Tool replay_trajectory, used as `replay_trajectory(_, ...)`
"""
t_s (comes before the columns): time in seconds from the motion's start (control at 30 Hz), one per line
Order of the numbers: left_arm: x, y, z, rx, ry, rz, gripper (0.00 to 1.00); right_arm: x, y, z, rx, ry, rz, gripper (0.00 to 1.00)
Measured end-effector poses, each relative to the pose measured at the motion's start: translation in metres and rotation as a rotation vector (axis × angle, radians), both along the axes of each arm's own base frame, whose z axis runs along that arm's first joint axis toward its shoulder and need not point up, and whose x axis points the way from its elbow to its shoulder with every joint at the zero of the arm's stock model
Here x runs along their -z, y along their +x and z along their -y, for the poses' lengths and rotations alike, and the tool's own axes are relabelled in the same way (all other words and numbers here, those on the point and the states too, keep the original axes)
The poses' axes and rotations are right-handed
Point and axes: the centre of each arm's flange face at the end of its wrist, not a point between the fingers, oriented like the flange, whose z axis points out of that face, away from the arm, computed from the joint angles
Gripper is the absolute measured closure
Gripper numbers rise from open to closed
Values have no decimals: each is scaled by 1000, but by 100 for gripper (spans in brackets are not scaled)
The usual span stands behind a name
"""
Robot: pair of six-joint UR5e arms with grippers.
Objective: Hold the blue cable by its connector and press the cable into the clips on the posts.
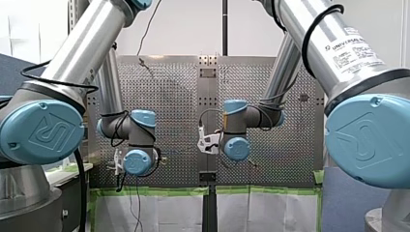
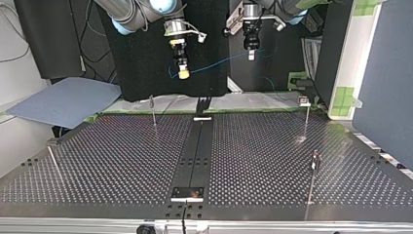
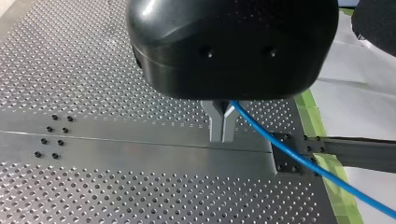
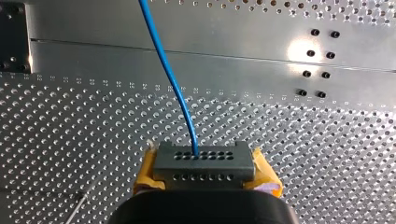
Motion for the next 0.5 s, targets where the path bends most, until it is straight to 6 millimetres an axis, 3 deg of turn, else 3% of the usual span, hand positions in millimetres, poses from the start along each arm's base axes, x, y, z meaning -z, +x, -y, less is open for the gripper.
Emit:
replay_trajectory(0.27,0,0,0,0,0,-1,100,1,0,-1,0,2,-1,100)
replay_trajectory(0.5,0,0,0,0,0,-1,100,31,0,-28,0,78,-58,100)
